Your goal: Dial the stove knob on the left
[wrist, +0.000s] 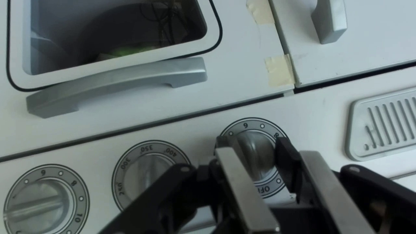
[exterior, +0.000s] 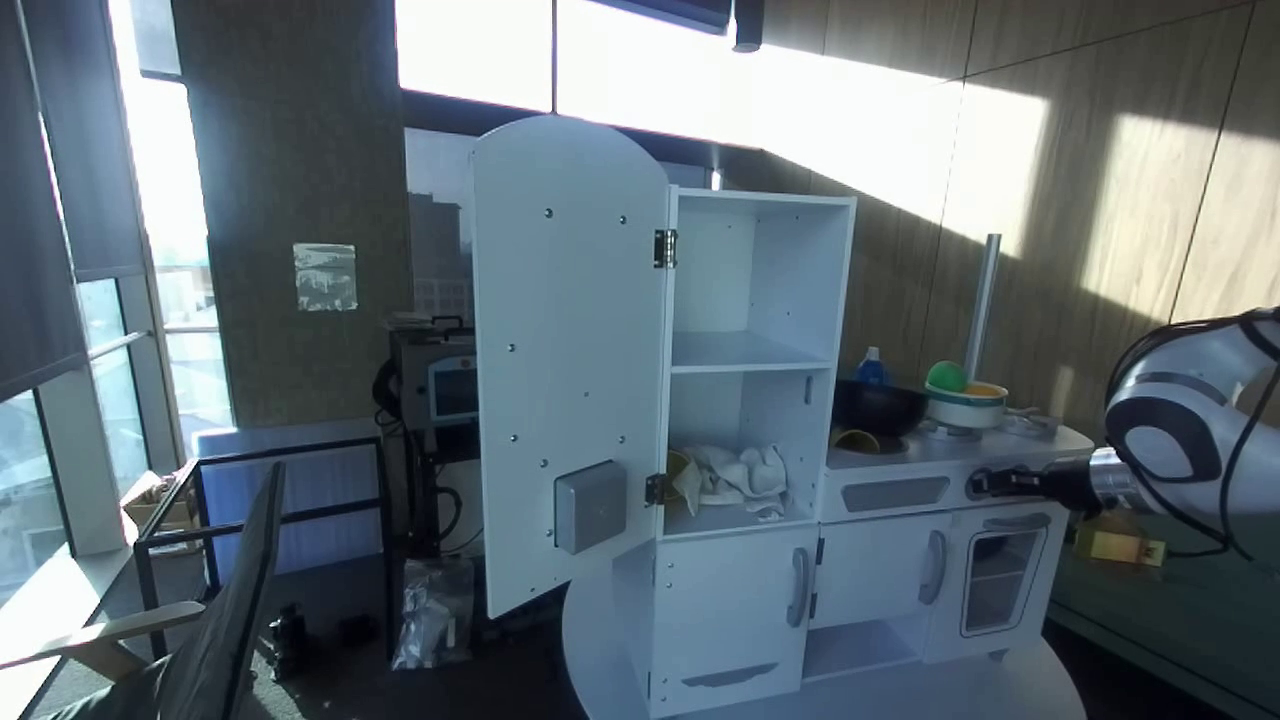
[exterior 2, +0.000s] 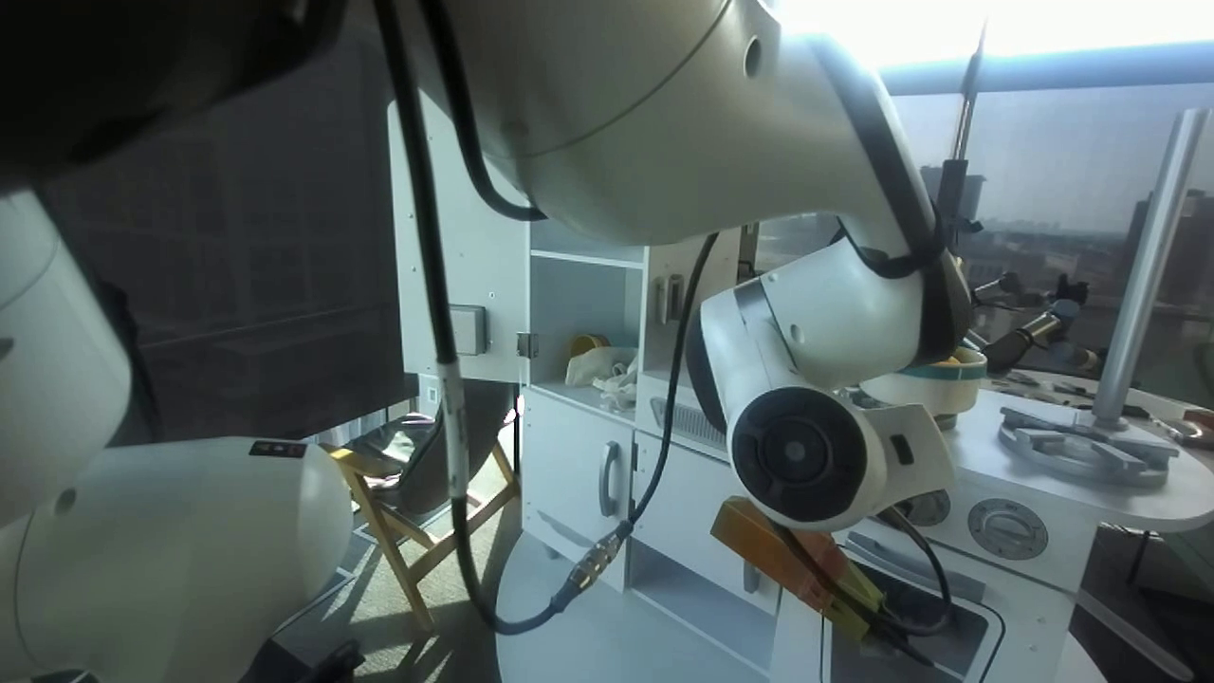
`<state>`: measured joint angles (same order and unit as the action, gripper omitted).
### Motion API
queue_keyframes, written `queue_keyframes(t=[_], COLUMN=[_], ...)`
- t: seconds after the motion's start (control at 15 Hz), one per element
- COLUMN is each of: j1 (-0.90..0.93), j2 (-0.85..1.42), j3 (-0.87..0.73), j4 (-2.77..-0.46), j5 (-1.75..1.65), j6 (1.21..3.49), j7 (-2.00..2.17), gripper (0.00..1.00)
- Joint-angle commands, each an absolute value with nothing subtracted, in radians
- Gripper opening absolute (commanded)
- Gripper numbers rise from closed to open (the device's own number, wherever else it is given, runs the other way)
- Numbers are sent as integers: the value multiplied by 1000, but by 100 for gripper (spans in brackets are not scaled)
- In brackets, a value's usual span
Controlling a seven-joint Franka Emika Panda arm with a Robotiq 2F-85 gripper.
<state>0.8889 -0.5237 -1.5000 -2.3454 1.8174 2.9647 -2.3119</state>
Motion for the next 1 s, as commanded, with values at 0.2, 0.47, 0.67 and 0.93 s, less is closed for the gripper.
queue_keyframes(t=[0.2,0.47,0.67,0.93], j1=[831,749,696,656], j2=[-398,-197,-52,156], j3=[-1494,-1461,-1423,-1404], j4=[-2346,-2388,-2408,-2401], j5=[2110,2185,2261,2328], j6=[2842,2646,2510,2342], j7=[-2675,-2733,-2765,-2736], gripper=[23,23,23,22])
